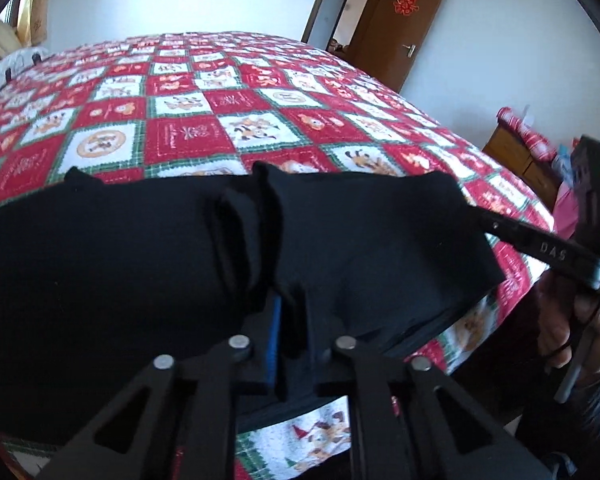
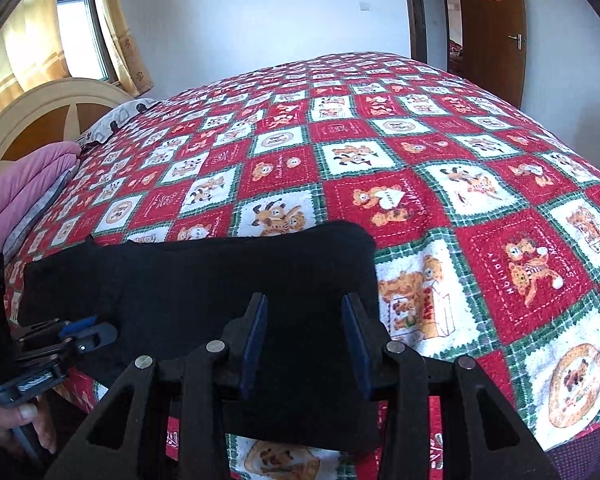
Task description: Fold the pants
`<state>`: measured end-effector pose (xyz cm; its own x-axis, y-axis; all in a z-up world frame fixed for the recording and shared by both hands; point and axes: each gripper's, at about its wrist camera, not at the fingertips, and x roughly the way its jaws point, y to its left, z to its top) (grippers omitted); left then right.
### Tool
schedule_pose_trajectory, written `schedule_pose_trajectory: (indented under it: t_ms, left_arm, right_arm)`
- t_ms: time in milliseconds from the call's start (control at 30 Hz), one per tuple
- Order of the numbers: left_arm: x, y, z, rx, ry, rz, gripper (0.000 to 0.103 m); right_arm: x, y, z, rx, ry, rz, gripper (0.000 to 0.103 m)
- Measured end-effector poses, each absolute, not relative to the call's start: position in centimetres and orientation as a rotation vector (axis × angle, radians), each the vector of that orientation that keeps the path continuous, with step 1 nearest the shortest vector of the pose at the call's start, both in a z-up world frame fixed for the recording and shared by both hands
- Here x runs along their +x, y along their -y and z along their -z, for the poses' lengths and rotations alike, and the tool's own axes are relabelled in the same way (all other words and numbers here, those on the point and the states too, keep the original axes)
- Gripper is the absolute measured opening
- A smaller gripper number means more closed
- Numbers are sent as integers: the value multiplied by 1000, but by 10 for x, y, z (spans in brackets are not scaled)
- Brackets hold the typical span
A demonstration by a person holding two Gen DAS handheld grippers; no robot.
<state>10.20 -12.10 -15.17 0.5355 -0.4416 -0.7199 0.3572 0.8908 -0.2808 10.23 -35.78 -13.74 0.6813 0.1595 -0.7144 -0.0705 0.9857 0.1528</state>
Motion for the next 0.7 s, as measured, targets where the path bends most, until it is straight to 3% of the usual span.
schedule_pose_trajectory:
  t_ms: [233, 433, 500, 567, 633, 700]
  left_arm:
    - [81, 105, 140, -111, -842, 500, 5]
    - [95, 91, 167, -175, -913, 472, 7]
    - [95, 89, 167, -194, -912, 471, 12]
    - [94, 87, 163, -199, -898, 456, 25]
    - [92, 85, 155, -163, -857, 400, 47]
    - [90, 84, 141, -149, -787, 388, 53]
  right_arm:
    - [102, 357, 140, 123, -811, -126, 40]
    - [102, 350, 144, 101, -822, -141, 40]
    - [104, 346, 149, 69, -836, -139, 40]
    - [107, 344, 155, 48, -851, -130, 40]
    - [107, 347, 155, 62, -845, -138, 41]
    - [106, 356, 146, 111, -806, -154, 41]
